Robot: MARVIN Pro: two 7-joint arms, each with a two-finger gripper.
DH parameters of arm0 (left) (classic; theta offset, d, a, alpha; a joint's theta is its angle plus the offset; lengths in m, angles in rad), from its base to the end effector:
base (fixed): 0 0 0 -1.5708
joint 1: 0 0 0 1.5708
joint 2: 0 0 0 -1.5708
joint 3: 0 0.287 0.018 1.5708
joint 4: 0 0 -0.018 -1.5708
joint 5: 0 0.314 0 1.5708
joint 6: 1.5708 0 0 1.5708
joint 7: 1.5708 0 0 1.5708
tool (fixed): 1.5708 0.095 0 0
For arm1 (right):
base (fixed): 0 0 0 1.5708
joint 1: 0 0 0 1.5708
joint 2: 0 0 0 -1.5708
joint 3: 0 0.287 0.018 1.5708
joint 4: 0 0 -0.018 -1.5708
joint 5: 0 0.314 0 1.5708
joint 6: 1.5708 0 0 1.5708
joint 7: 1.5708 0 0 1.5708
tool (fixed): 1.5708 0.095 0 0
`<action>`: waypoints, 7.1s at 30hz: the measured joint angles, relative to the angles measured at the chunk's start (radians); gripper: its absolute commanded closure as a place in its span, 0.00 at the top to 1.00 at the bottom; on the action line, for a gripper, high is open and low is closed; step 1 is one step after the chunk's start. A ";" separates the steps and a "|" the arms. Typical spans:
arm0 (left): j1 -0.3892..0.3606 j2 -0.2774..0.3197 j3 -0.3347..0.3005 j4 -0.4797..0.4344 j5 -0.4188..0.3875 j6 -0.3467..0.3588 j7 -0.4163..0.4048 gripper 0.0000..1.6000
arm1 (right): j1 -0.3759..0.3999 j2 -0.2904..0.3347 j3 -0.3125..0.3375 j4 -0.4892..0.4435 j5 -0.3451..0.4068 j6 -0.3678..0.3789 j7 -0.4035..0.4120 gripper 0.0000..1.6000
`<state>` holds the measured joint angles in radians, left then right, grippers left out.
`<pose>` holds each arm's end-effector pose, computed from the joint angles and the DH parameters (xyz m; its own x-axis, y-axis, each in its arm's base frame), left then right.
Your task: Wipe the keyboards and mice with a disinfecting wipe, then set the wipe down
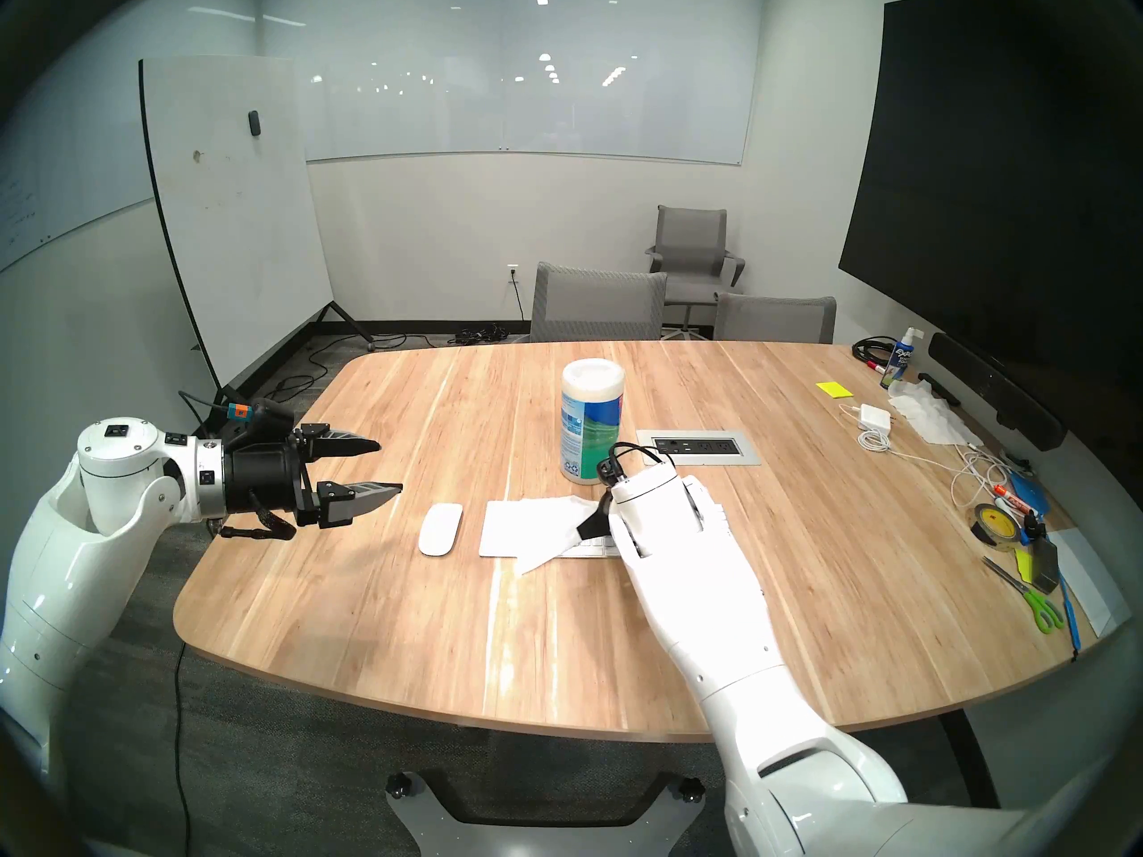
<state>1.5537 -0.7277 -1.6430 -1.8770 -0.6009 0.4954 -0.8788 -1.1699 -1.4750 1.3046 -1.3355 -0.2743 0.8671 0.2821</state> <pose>0.3755 0.0988 -0.1483 0.1820 -0.2824 0.9419 -0.8203 -0.5718 -0.0130 0.5014 0.0561 -0.2991 0.5939 0.4414 0.6726 0.3667 -0.8927 0.2620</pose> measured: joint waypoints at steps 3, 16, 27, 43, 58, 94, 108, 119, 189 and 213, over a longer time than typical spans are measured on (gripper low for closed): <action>0.000 0.000 0.000 0.000 0.000 0.000 0.000 1.00 | 0.001 0.007 0.010 0.000 0.002 -0.003 0.004 0.00; 0.000 0.000 0.000 0.000 0.000 0.000 0.000 1.00 | 0.035 0.011 0.048 0.072 0.005 -0.029 -0.008 0.00; 0.000 0.000 0.000 0.000 0.000 0.000 0.000 1.00 | 0.051 0.035 0.078 0.093 0.010 -0.049 -0.001 0.00; 0.000 0.000 0.000 0.000 0.000 0.000 0.000 1.00 | 0.046 0.106 0.119 0.050 0.025 -0.032 0.072 0.00; 0.000 0.000 0.000 0.000 0.000 0.000 0.000 1.00 | -0.013 0.193 0.135 -0.003 0.022 -0.029 0.141 0.00; 0.000 0.000 0.000 0.000 0.000 0.000 0.000 1.00 | -0.026 0.305 0.240 -0.001 0.025 -0.064 0.235 0.00; 0.000 0.000 0.000 0.000 0.000 0.000 0.000 1.00 | -0.013 0.332 0.269 0.057 0.022 -0.098 0.248 0.00; 0.000 0.000 0.000 0.000 0.000 0.000 0.000 1.00 | 0.007 0.346 0.288 0.123 0.021 -0.129 0.245 0.00; 0.000 0.000 0.000 0.000 0.000 0.000 0.000 1.00 | -0.190 0.426 0.350 -0.435 0.295 0.067 0.616 0.00; -0.041 0.034 0.036 0.053 0.013 -0.001 -0.050 1.00 | -0.175 0.430 0.305 -0.506 0.464 0.095 0.584 0.00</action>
<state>1.5124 -0.6932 -1.6070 -1.8241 -0.5876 0.4944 -0.9288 -1.3446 -1.0450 1.6101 -1.8416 0.1898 0.9623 0.8666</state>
